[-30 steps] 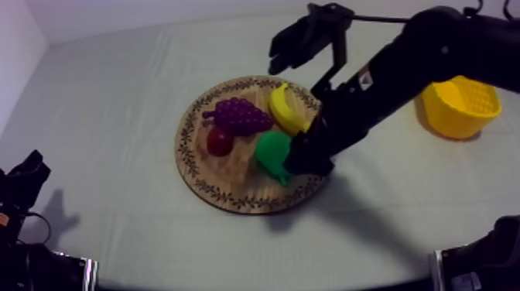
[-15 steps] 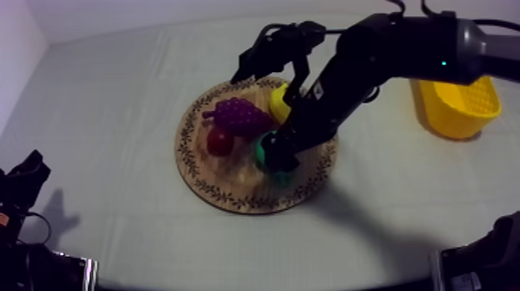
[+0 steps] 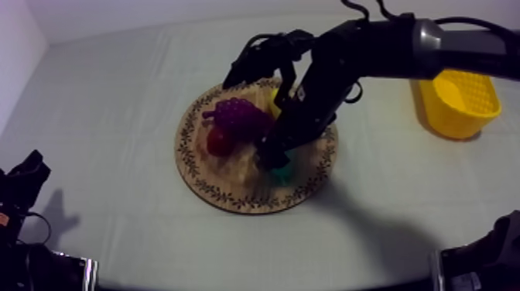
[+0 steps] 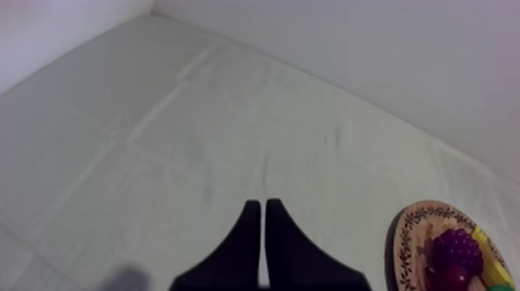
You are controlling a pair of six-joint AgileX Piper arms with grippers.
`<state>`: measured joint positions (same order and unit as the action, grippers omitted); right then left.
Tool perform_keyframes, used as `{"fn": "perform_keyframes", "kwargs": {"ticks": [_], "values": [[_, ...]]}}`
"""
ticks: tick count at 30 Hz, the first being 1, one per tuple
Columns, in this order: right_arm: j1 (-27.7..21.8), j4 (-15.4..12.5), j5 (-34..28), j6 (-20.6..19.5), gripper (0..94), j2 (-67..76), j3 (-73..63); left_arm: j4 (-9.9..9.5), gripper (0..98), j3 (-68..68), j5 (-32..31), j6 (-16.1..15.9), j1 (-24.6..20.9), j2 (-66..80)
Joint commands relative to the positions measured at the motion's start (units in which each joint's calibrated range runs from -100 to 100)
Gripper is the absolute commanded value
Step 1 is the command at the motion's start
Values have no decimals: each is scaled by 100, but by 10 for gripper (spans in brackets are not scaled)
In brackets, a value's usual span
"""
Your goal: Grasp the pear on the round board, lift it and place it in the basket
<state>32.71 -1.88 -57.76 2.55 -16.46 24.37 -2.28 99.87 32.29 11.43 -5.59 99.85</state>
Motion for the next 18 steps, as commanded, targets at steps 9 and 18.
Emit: {"fn": "perform_keyframes", "kwargs": {"ticks": [9,18], "values": [[13,-11,0,29,854,-456,-248,0,1,2,4,2,-2,-2],[21,19,10,17,852,-799,-416,0,1,2,4,2,-2,-2]]}}
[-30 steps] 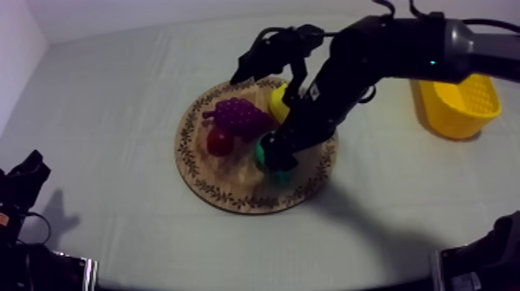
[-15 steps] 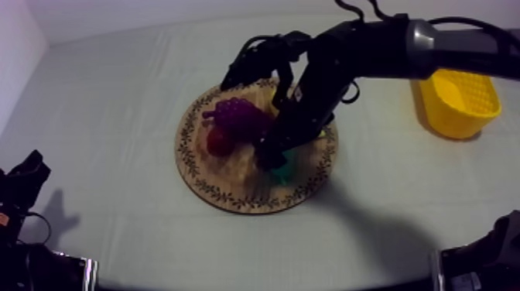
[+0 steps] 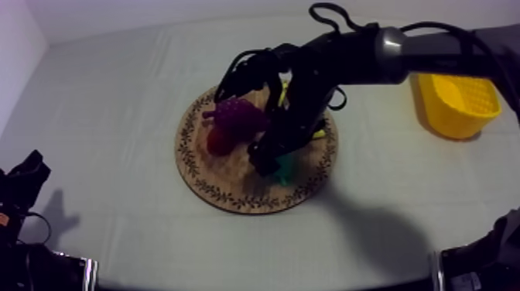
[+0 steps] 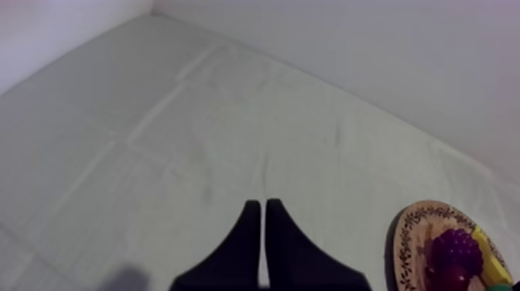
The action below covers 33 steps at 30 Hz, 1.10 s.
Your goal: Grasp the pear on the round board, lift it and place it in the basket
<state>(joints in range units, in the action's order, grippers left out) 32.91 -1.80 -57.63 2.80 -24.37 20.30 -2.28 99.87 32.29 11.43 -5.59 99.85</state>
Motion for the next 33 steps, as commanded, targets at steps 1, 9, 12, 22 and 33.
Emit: {"fn": "perform_keyframes", "kwargs": {"ticks": [1,9,12,22,33], "values": [[1,12,-3,-5,851,-36,-30,0,1,2,4,2,-2,-2],[1,32,-23,29,831,-287,-185,0,1,2,4,2,-2,-2],[1,39,-15,45,812,-357,-223,0,1,2,4,2,-2,-2],[8,28,43,142,654,-535,-286,0,1,2,4,2,-2,-2],[9,-42,111,249,472,-584,-285,0,1,2,4,2,-2,-2]]}}
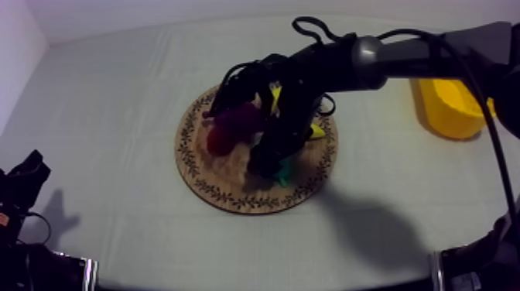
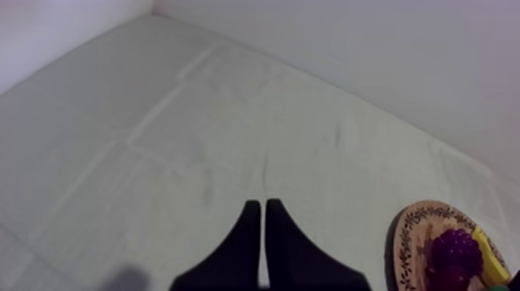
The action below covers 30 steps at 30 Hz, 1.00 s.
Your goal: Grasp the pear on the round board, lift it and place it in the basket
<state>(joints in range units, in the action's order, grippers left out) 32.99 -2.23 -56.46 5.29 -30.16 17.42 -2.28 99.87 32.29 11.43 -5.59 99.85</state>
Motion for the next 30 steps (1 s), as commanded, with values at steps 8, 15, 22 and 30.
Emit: {"fn": "perform_keyframes", "kwargs": {"ticks": [8,15,22,30], "values": [[-32,24,46,-2,438,78,57,0,1,2,4,2,-2,-2],[-196,148,65,-53,439,774,161,0,1,2,4,2,-2,-2],[-734,508,379,-261,434,2129,363,0,1,2,4,2,-2,-2],[-2011,953,621,-522,439,3429,127,0,1,2,4,2,-2,-2]]}}
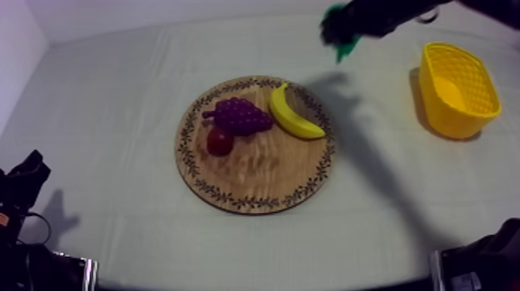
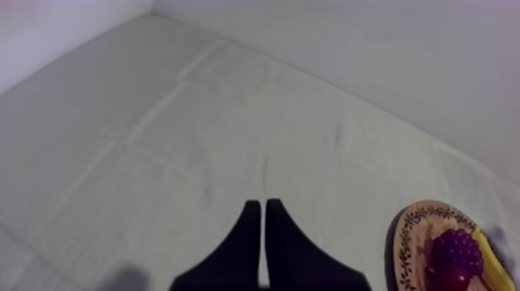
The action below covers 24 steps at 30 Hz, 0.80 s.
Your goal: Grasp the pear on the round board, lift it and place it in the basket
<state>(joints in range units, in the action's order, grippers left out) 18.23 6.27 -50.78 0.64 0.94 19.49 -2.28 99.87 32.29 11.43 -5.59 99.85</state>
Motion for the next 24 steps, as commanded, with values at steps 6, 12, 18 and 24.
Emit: {"fn": "perform_keyframes", "kwargs": {"ticks": [6,12,18,24], "values": [[-1712,515,149,-316,438,586,-424,0,1,2,4,2,-2,-2],[-2644,646,200,-422,437,295,-379,0,1,2,4,2,-2,-2],[-3027,680,261,-446,443,-365,63,0,1,2,4,2,-2,-2],[-3148,643,358,-411,448,-833,437,0,1,2,4,2,-2,-2]]}}
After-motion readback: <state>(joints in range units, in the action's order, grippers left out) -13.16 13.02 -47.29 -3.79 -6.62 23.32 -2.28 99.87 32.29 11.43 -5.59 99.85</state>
